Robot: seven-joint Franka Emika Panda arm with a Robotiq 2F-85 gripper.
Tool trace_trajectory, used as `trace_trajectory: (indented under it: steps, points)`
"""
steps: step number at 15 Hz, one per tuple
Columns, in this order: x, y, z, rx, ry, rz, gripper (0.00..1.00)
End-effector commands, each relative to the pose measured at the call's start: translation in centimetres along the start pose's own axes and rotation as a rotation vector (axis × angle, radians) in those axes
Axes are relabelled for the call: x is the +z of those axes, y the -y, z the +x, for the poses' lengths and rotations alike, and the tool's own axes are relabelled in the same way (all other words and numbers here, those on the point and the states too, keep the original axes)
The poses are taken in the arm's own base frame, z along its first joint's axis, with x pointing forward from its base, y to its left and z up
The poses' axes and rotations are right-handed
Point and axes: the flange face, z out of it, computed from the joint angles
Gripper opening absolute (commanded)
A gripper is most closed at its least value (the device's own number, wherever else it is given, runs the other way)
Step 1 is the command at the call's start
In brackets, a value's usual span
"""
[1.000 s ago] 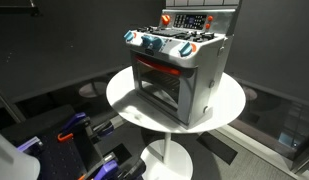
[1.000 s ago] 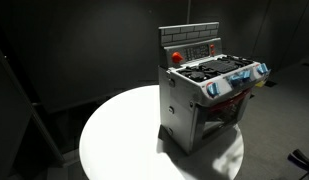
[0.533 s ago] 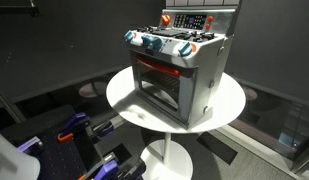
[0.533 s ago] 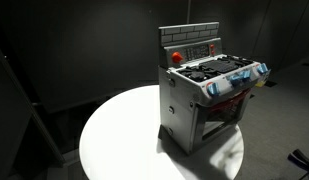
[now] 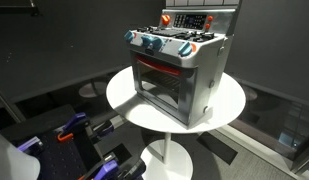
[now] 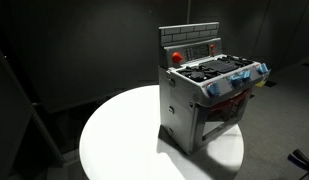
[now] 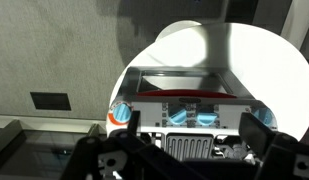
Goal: Press a button on the toy stove
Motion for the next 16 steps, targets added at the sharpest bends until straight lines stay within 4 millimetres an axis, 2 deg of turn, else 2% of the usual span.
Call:
trace_trajectory:
  steps: [1, 7, 16]
  points:
    - [-0.3, -0.9, 3.5, 0.045, -0.028, -0.017, 1.00]
    - [1.7, -2.4, 8.5, 0.124, -0.062, -0.036, 1.00]
    - [5.5, -5.7, 15.9, 0.281, 0.002, -0.061, 1.00]
